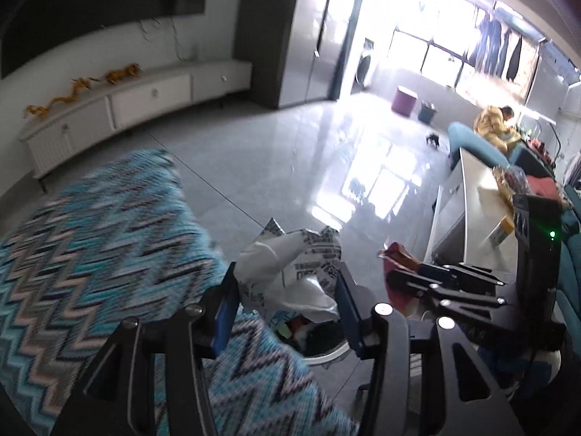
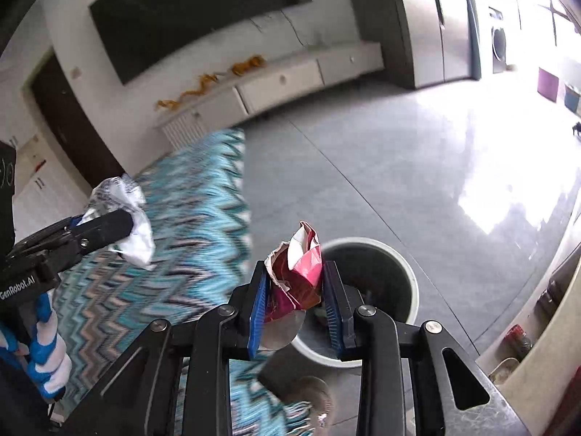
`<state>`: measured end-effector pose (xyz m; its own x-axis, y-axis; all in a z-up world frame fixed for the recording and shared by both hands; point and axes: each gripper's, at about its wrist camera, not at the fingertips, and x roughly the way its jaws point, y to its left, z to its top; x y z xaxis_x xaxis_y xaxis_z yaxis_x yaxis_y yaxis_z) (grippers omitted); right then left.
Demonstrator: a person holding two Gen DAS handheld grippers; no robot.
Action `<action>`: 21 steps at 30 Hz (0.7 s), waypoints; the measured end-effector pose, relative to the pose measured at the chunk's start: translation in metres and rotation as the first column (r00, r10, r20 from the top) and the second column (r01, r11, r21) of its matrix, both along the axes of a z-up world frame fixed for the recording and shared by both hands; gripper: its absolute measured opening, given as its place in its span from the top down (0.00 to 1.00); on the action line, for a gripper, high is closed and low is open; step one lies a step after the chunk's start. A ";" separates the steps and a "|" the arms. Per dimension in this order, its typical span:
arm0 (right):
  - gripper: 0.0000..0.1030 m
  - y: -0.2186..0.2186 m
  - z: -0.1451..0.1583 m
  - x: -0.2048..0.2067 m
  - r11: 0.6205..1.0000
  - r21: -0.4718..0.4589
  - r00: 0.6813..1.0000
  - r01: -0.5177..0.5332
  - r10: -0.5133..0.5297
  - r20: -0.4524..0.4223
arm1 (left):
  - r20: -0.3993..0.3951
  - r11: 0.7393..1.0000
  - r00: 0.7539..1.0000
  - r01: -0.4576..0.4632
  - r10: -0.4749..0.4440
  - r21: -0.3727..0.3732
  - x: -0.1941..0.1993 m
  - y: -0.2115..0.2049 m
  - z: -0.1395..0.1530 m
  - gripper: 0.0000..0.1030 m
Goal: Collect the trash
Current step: 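Carry both wrappers over the trash bin and open both grippers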
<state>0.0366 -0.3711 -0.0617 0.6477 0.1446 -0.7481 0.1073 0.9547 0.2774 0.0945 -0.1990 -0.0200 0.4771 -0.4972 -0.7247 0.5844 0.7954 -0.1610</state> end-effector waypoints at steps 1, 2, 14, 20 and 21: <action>0.70 -0.004 -0.009 0.008 1.000 -0.004 1.000 0.008 -0.008 -0.022 | -0.012 1.000 1.000 0.006 -0.006 0.005 0.006 -0.007 -0.007 0.53; 0.69 -0.008 -0.019 0.014 1.000 -0.003 0.999 0.016 -0.016 -0.042 | -0.033 1.000 0.999 0.018 -0.018 0.011 0.014 -0.019 -0.016 0.52; 0.51 -0.033 -0.077 0.040 0.993 0.009 0.980 0.120 -0.117 -0.159 | -0.184 1.000 0.982 0.028 -0.027 0.001 0.062 -0.055 -0.073 0.38; 0.49 -0.017 -0.053 0.021 0.992 0.007 0.987 0.125 -0.123 -0.107 | -0.128 1.000 0.992 -0.016 0.018 0.016 0.045 -0.030 -0.054 0.37; 0.48 -0.009 -0.046 0.019 0.993 0.005 0.989 0.118 -0.117 -0.091 | -0.100 0.999 0.995 -0.028 0.029 0.017 0.037 -0.022 -0.046 0.37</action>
<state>0.0557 -0.3800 -0.1077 0.5905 0.0794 -0.8031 0.2433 0.9313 0.2709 0.1319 -0.2210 -0.0656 0.4153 -0.4726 -0.7773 0.5431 0.8143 -0.2049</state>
